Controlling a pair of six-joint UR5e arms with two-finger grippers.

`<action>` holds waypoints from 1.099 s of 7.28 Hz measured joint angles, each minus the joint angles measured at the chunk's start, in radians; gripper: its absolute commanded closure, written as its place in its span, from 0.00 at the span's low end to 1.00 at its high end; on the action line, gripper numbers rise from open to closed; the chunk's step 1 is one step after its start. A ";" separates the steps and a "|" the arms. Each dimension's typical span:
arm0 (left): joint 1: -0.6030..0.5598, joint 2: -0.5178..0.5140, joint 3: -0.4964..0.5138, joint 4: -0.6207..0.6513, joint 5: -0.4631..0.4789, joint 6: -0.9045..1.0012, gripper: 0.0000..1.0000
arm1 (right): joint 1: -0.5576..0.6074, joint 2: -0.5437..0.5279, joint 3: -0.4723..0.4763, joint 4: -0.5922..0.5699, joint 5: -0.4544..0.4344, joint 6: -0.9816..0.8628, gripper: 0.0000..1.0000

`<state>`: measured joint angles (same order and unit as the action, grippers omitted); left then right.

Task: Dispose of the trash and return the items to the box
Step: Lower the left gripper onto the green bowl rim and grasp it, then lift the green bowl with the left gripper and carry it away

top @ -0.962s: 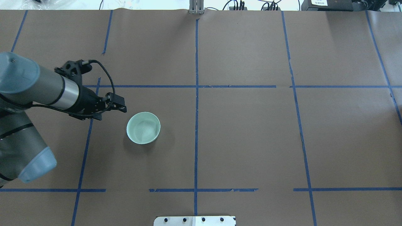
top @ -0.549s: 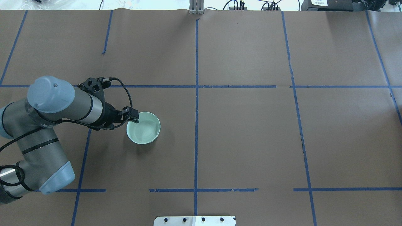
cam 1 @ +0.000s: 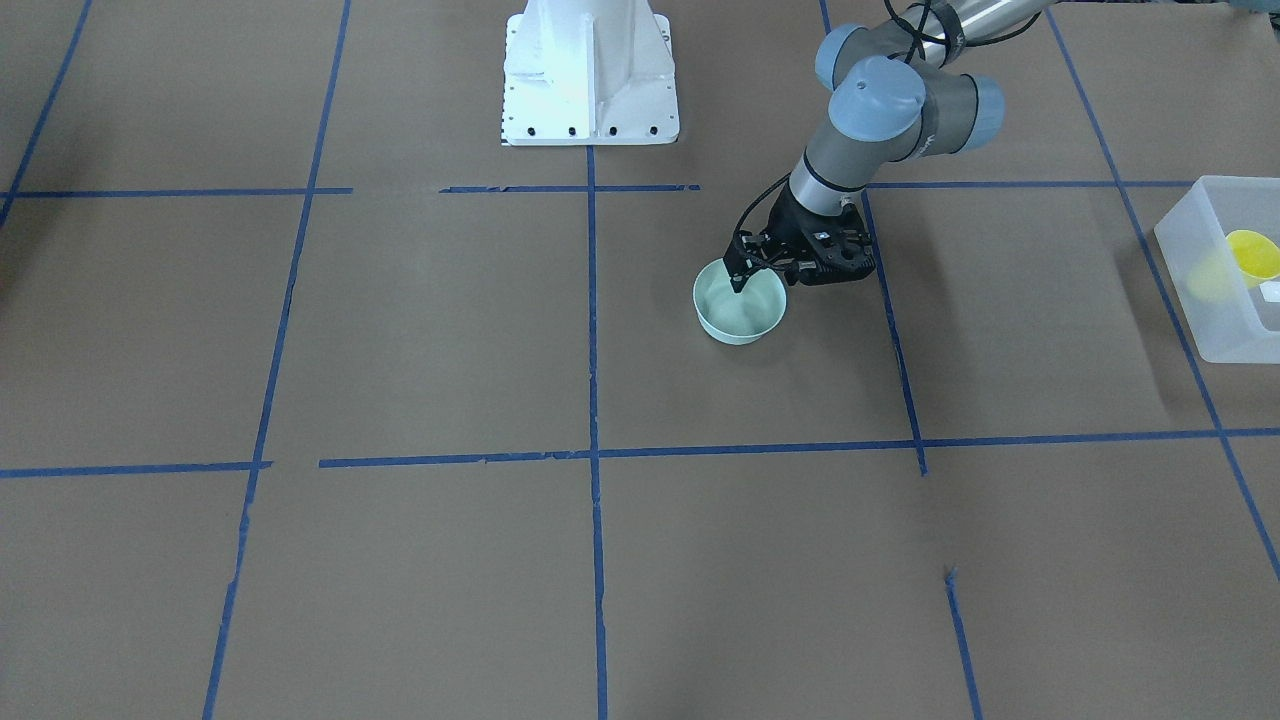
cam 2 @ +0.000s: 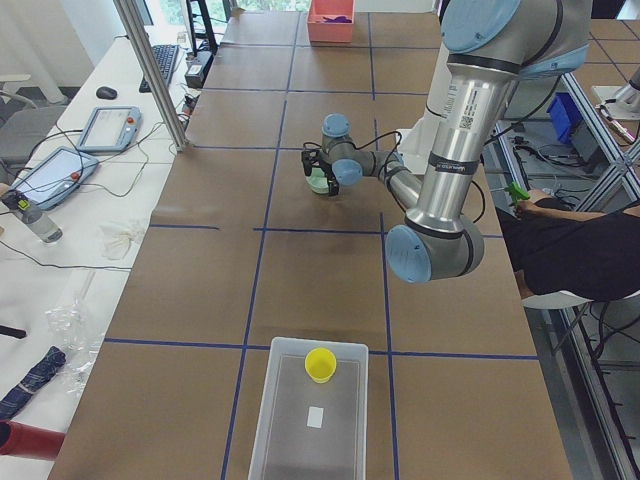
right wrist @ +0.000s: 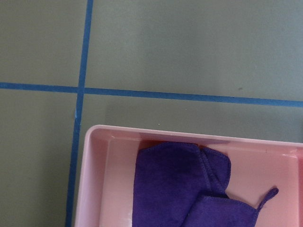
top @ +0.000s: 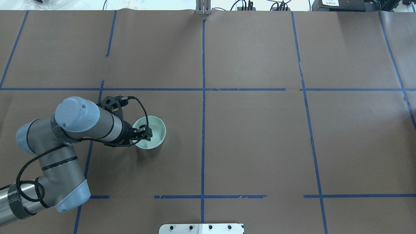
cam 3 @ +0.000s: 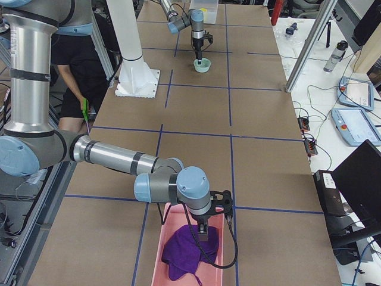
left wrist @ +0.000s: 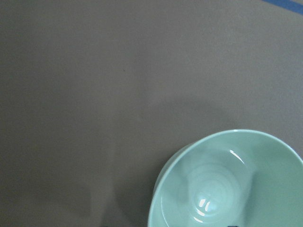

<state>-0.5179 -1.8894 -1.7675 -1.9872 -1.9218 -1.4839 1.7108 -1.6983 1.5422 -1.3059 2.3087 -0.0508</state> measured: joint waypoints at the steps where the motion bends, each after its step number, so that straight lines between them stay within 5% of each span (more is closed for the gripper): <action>1: 0.004 -0.001 0.004 0.003 0.000 -0.004 1.00 | -0.005 0.000 0.014 -0.001 0.020 0.047 0.00; 4: 0.000 -0.009 -0.021 0.067 -0.006 -0.003 1.00 | -0.088 0.000 0.093 -0.002 0.054 0.210 0.00; 8: -0.101 -0.036 -0.198 0.270 -0.069 0.006 1.00 | -0.309 0.000 0.248 0.005 0.011 0.468 0.00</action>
<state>-0.6190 -1.9249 -1.9655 -1.7169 -1.9903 -1.4782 1.4018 -1.6988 1.7898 -1.3005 2.3200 0.4170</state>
